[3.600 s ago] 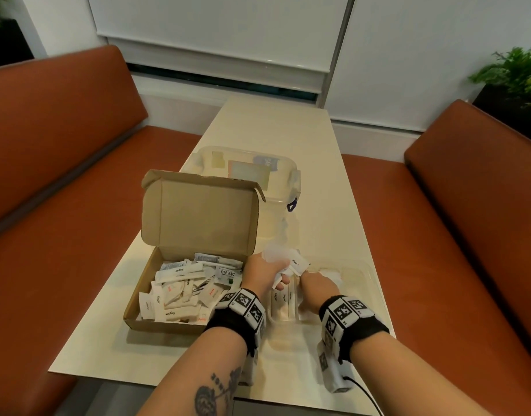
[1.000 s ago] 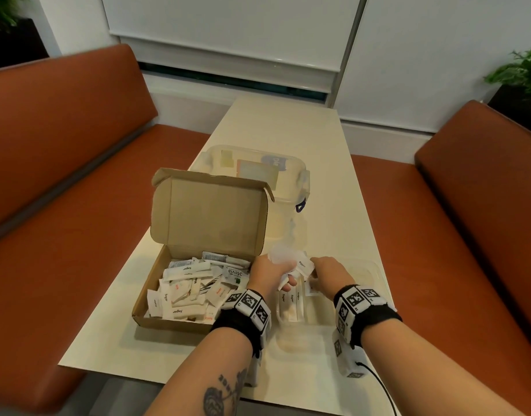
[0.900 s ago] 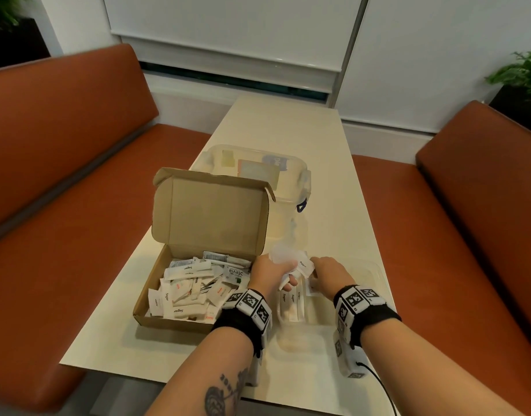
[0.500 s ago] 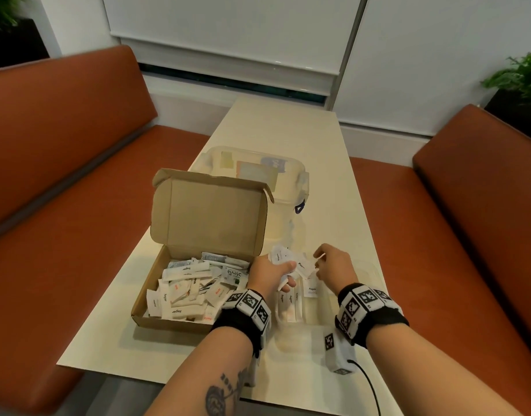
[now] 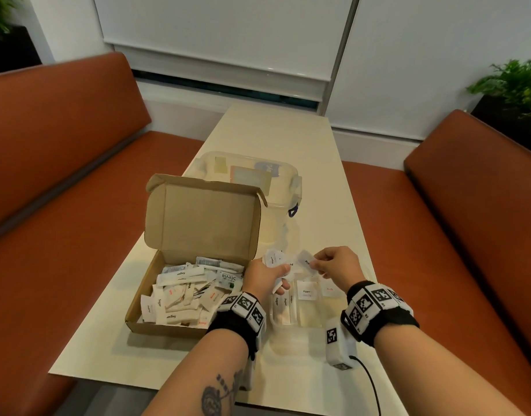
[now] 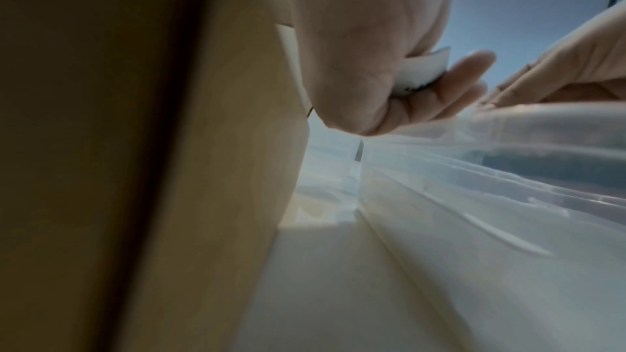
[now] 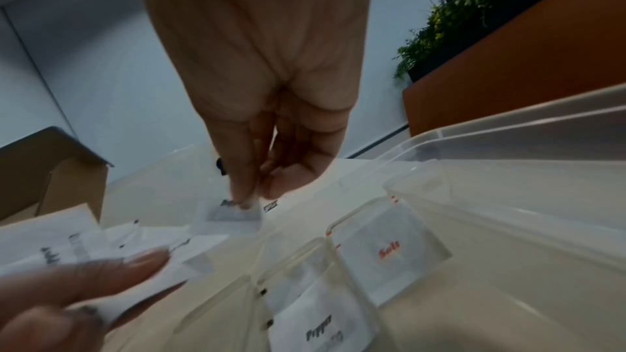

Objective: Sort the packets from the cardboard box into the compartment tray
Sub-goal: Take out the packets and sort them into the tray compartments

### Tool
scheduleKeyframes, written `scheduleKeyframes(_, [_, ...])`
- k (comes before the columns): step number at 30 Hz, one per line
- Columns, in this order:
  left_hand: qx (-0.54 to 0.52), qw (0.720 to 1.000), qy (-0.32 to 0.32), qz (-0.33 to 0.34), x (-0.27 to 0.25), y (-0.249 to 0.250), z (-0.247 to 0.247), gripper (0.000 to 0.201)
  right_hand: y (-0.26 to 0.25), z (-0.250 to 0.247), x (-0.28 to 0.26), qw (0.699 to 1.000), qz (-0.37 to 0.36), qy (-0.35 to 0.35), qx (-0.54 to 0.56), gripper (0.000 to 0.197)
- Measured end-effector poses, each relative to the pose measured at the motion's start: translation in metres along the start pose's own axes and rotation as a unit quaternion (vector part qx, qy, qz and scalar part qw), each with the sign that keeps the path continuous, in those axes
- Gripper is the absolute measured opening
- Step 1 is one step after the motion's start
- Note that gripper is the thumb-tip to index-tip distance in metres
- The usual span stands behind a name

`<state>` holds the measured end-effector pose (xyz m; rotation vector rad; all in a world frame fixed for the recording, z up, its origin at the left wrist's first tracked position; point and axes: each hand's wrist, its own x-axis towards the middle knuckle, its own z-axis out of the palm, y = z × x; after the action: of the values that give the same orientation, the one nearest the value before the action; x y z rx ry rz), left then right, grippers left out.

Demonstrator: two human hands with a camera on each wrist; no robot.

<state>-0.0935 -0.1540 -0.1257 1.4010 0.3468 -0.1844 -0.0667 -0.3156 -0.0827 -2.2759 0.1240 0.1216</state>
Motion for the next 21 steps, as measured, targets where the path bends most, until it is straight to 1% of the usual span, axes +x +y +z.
scheduleKeyframes(2, [-0.014, 1.000, 0.001, -0.004, 0.000, -0.001, 0.000, 0.003, 0.005, -0.006, 0.003, 0.998, -0.004, 0.019, -0.065, 0.005])
scheduleKeyframes(3, [-0.023, 1.000, 0.002, -0.006, 0.001, -0.001, 0.000, 0.003, 0.006, -0.007, 0.003, 0.995, -0.003, 0.006, -0.104, 0.006])
scheduleKeyframes(5, [-0.034, 0.999, 0.003, -0.007, 0.001, -0.002, 0.000, 0.005, 0.008, -0.005, 0.003, 0.984, 0.005, -0.047, -0.171, 0.004])
scheduleKeyframes(7, [-0.033, 0.999, 0.002, -0.006, 0.002, -0.003, -0.001, 0.007, 0.009, 0.002, 0.002, 0.971, 0.010, -0.088, -0.221, 0.006])
scheduleKeyframes(10, [-0.035, 0.999, 0.000, -0.007, 0.002, -0.003, -0.001, 0.005, 0.007, 0.014, 0.000, 0.952, 0.001, -0.118, -0.283, 0.012])
scheduleKeyframes(18, [-0.027, 1.000, -0.003, -0.002, 0.004, -0.003, -0.001, 0.005, 0.009, 0.028, 0.001, 0.917, -0.043, -0.117, -0.379, 0.020])
scheduleKeyframes(20, [-0.026, 1.000, -0.005, -0.001, 0.004, -0.003, -0.001, 0.006, 0.009, 0.030, 0.001, 0.911, -0.063, -0.112, -0.391, 0.019])
scheduleKeyframes(21, [-0.026, 1.000, -0.006, 0.001, 0.004, -0.004, -0.001, 0.006, 0.009, 0.030, 0.001, 0.910, -0.072, -0.108, -0.393, 0.016])
